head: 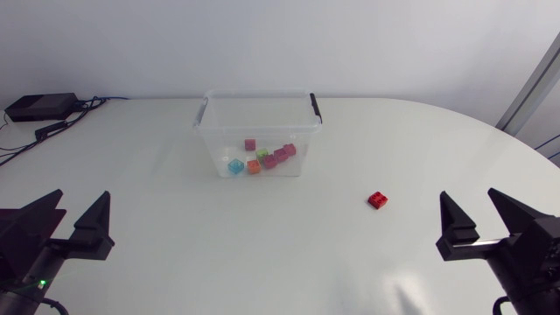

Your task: Place the duplo bricks in the container

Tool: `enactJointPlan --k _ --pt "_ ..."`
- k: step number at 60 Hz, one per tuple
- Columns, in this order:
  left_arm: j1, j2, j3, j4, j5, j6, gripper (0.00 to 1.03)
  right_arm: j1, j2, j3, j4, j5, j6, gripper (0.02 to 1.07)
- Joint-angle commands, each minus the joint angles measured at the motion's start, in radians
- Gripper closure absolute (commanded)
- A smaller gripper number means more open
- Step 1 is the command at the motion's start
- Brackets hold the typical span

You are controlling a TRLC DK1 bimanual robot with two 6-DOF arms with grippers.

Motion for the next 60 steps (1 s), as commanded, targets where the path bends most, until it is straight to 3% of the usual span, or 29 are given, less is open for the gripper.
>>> enactJointPlan --k 1,41,52,60 --pt "0.008 -0.012 -0.019 0.014 0.007 0.015 0.04 -0.015 -0.002 -0.017 -0.014 -0.004 0.003 0.06" --pt "0.008 -0.012 -0.019 0.014 0.007 0.015 0.04 -0.002 0.008 0.004 -0.021 -0.03 -0.043 0.06" --pt "0.008 -0.012 -0.019 0.014 0.007 0.015 0.04 -0.015 0.248 0.173 -0.017 -0.047 -0.09 0.06" --pt "0.008 -0.012 -0.019 0.014 0.007 0.015 0.04 -0.042 0.588 0.463 -0.192 -0.099 -0.172 0.06"
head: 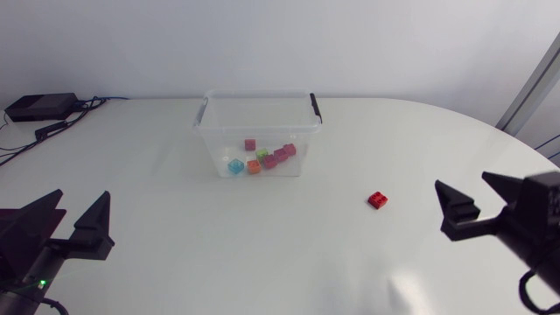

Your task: Place the duplo bricks in the container

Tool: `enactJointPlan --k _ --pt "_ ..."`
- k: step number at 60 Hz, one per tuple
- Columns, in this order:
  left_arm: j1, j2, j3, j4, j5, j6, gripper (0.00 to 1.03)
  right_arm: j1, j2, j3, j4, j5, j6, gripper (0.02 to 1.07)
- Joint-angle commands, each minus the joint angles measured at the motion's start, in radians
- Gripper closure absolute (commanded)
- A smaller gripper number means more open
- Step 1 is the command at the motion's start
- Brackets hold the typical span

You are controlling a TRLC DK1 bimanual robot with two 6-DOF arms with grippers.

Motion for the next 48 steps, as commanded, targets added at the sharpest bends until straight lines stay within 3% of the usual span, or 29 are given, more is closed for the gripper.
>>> enactJointPlan --k 1,9,17,33,48 --pt "0.008 -0.012 -0.019 0.014 0.005 0.016 0.04 -0.031 0.219 0.21 -0.088 -0.029 -0.078 0.06" --pt "0.008 -0.012 -0.019 0.014 0.007 0.016 0.04 -0.076 0.508 0.468 -0.293 -0.111 -0.199 0.06" --pt "0.008 -0.012 -0.019 0.014 0.007 0.016 0.04 -0.08 0.721 0.569 -0.41 -0.133 -0.311 0.06" --pt "0.008 -0.012 -0.019 0.014 0.007 0.016 0.04 -0.036 0.977 0.515 -0.351 -0.141 -0.417 0.06" --pt "0.008 -0.012 -0.019 0.014 0.007 0.016 0.04 0.024 1.23 0.583 -0.292 -0.153 -0.449 0.06"
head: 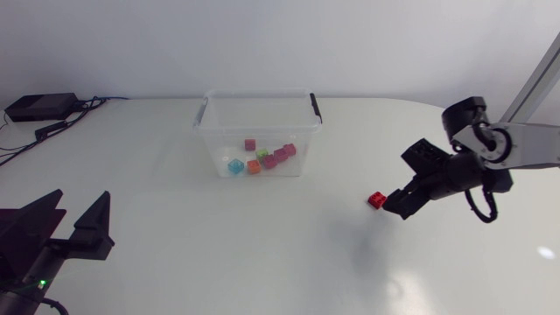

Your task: Place the duplo bricks in the container

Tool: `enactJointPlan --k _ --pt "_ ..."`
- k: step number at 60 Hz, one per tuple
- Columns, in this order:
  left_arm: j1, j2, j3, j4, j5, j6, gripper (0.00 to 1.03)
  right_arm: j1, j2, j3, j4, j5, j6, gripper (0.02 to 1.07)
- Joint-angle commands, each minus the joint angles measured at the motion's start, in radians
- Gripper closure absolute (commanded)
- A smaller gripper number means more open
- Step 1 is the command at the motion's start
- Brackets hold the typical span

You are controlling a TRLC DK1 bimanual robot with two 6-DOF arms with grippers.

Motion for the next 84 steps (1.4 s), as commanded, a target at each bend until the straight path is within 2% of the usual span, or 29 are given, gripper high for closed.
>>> enactJointPlan --k 1,18,36,50,56,63,70,73,75,79,82,84 --pt "0.008 -0.012 -0.019 0.014 0.005 0.015 0.04 0.027 0.115 0.029 0.035 -0.006 -0.033 0.06" --pt "0.008 -0.012 -0.019 0.014 0.007 0.015 0.04 0.045 0.3 0.126 0.102 0.047 -0.045 0.07" --pt "0.008 -0.012 -0.019 0.014 0.007 0.015 0.04 0.011 0.326 0.189 0.102 0.052 -0.062 0.07" --pt "0.008 -0.012 -0.019 0.014 0.007 0.015 0.04 0.048 0.403 0.246 0.094 0.047 -0.062 0.07" --pt "0.008 -0.012 -0.019 0.014 0.007 0.015 0.04 0.067 0.409 0.241 0.091 0.049 -0.062 0.1" --pt "0.008 -0.012 -0.019 0.014 0.007 0.015 0.04 0.076 0.405 0.241 0.091 0.049 -0.05 0.23" --pt "0.008 -0.012 -0.019 0.014 0.007 0.015 0.04 0.077 0.377 0.22 0.094 0.049 -0.02 0.57" --pt "0.008 -0.012 -0.019 0.014 0.007 0.015 0.04 0.073 0.355 0.207 0.093 0.046 -0.016 0.67" --pt "0.008 -0.012 -0.019 0.014 0.007 0.015 0.04 0.07 0.345 0.203 0.09 0.046 -0.011 0.71" --pt "0.008 -0.012 -0.019 0.014 0.007 0.015 0.04 0.068 0.325 0.19 0.081 0.047 -0.01 0.72" --pt "0.008 -0.012 -0.019 0.014 0.007 0.015 0.04 0.068 0.317 0.184 0.07 0.046 -0.01 0.8" --pt "0.008 -0.012 -0.019 0.014 0.007 0.015 0.04 0.068 0.312 0.178 0.068 0.046 -0.005 0.81"
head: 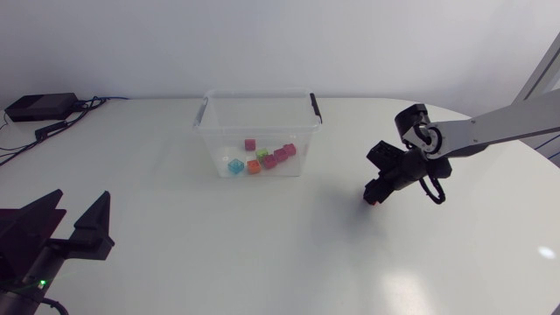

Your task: Place the duplo bricks in the container

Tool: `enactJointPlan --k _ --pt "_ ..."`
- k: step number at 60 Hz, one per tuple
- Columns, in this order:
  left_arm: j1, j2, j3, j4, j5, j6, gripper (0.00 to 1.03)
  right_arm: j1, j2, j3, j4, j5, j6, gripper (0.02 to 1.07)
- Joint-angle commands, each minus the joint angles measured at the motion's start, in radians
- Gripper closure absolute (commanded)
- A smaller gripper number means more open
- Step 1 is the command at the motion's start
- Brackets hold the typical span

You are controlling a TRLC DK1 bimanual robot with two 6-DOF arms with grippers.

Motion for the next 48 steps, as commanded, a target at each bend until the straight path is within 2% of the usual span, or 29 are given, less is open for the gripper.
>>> enactJointPlan --k 1,5,24,35,48 --pt "0.008 -0.012 -0.019 0.014 0.007 0.015 0.04 -0.001 -0.034 -0.037 -0.02 0.001 0.014 0.83" --pt "0.008 -0.012 -0.019 0.014 0.007 0.015 0.04 -0.001 -0.059 -0.049 -0.03 0.001 0.017 0.87" --pt "0.008 -0.012 -0.019 0.014 0.007 0.015 0.04 0.005 -0.163 -0.054 -0.05 0.003 0.037 0.9" --pt "0.008 -0.012 -0.019 0.014 0.007 0.015 0.04 0.097 -0.271 0.164 -0.167 -0.02 0.151 0.9" --pt "0.008 -0.012 -0.019 0.014 0.007 0.015 0.04 0.271 -0.211 0.428 -0.152 -0.011 0.292 0.9"
